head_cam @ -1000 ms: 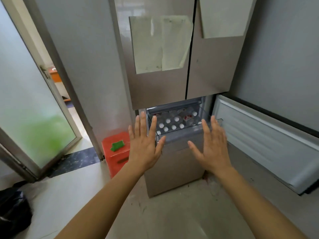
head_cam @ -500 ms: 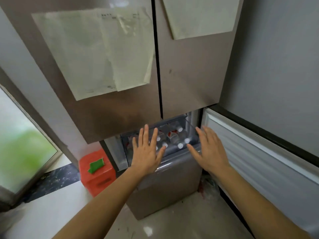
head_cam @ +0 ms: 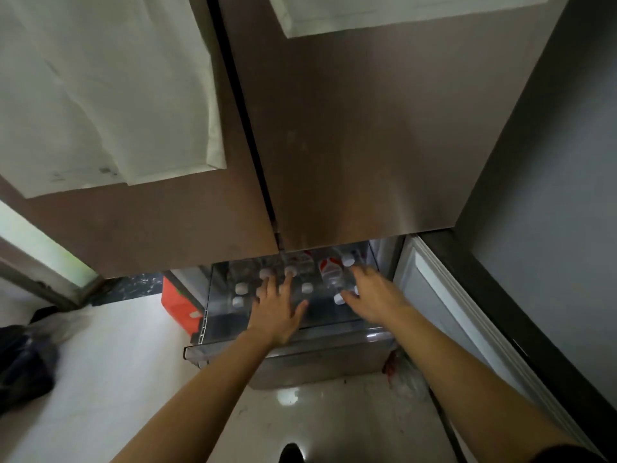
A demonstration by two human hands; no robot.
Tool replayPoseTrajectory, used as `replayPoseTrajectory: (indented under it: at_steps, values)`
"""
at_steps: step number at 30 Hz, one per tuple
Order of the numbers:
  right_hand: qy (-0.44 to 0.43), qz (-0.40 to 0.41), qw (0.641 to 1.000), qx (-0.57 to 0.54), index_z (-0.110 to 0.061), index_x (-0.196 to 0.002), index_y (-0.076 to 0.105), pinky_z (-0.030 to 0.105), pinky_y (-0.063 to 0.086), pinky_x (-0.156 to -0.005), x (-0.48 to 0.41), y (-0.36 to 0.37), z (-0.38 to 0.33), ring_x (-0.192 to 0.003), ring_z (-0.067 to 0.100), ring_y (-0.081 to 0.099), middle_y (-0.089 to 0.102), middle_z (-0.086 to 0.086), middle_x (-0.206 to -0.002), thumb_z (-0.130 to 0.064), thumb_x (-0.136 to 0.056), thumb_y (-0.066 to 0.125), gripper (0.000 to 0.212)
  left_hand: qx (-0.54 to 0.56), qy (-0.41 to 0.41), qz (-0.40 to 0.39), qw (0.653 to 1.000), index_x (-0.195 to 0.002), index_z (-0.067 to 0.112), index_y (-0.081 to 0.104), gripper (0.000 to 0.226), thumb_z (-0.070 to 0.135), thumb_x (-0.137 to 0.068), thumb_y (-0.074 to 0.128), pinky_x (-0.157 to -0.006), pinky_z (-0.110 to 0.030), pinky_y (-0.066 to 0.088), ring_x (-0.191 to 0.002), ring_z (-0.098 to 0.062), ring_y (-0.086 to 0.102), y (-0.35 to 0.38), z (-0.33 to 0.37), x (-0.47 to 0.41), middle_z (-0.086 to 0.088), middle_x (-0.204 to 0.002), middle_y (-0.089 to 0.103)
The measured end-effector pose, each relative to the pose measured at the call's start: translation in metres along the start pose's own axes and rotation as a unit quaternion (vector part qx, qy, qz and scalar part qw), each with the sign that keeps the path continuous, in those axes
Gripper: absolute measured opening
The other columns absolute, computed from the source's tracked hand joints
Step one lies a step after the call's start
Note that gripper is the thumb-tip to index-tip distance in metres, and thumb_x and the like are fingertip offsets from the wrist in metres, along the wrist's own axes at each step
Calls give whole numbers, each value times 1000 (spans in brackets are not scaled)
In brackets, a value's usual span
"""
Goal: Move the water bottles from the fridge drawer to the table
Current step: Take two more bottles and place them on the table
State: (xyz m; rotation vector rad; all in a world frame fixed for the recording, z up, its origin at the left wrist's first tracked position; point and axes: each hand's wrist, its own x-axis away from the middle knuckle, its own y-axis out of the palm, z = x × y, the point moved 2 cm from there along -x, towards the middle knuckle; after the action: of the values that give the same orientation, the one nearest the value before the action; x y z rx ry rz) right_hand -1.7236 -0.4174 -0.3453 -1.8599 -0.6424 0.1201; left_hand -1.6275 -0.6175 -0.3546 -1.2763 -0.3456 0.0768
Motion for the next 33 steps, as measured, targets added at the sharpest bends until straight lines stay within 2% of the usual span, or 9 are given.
replayPoseTrajectory:
  at_steps: [7, 11, 15, 18, 23, 26, 28, 30, 33]
  values:
    - [5, -34, 999, -14, -27, -145, 37, 42, 53, -91, -67, 21, 9, -115, 29, 57, 51, 10, -138, -46, -93, 58, 59, 9, -1, -51, 999, -157, 32, 2, 71, 56, -99, 36, -114, -54, 29, -148, -38, 11, 25, -20, -65, -13, -164, -5]
    - [11, -30, 999, 22, -30, -152, 22, 33, 46, -79, -90, 31, 12, -117, 33, 54, 32, 11, -153, -41, -94, 57, 69, 33, 2, -39, 999, -155, 33, 13, 68, 54, -98, 41, -109, -53, 37, -142, -41, 25, 36, -23, -90, -16, -160, 12]
    - [44, -41, 998, 30, -24, -147, 31, 36, 48, -80, -113, 42, 17, -114, 34, 55, 43, 14, -145, -38, -95, 54, 59, 83, 25, -42, 995, -154, 27, 23, 64, 46, -98, 48, -107, -46, 38, -135, -41, 37, 48, -29, -115, -12, -159, 24]
    - [65, -56, 996, 20, -20, -142, 40, 33, 42, -75, -125, 50, 19, -108, 31, 57, 51, 13, -137, -39, -97, 51, 50, 112, 23, -52, 992, -151, 23, 31, 60, 42, -98, 50, -108, -43, 38, -135, -35, 37, 56, -31, -127, -11, -156, 32]
    - [65, -43, 995, 61, -19, -147, 37, 35, 43, -85, -126, 54, 10, -123, 33, 50, 43, 15, -146, -23, -101, 50, 48, 96, 10, -28, 995, -138, 15, 49, 46, 33, -96, 56, -91, -36, 47, -116, -36, 54, 53, -29, -124, -20, -132, 56]
    - [46, -16, 995, 85, -19, -146, 37, 38, 46, -90, -115, 51, 3, -123, 35, 49, 45, 17, -143, -18, -98, 55, 52, 59, 27, -27, 998, -133, 21, 49, 43, 33, -93, 58, -78, -35, 47, -108, -37, 56, 51, -28, -109, -20, -121, 59]
    - [24, -19, 994, 101, -24, -143, 38, 40, 51, -89, -103, 49, -1, -120, 36, 51, 49, 17, -138, -19, -93, 61, 55, 45, 28, -33, 998, -134, 23, 46, 45, 32, -92, 59, -79, -38, 47, -110, -38, 55, 50, -25, -96, -22, -122, 57]
    - [12, -34, 995, 91, -25, -135, 46, 41, 51, -88, -86, 42, -7, -116, 37, 55, 54, 17, -131, -22, -95, 59, 42, 43, 21, -27, 999, -135, 25, 43, 46, 35, -92, 59, -85, -41, 48, -114, -39, 52, 47, -19, -81, -22, -126, 53]
    - [-11, -50, 996, 79, -24, -119, 54, 37, 48, -80, -58, 34, -11, -106, 33, 60, 60, 13, -121, -26, -98, 56, 21, 37, 5, 5, 999, -131, 26, 41, 42, 35, -93, 58, -82, -41, 48, -111, -37, 53, 38, -8, -58, -19, -123, 54]
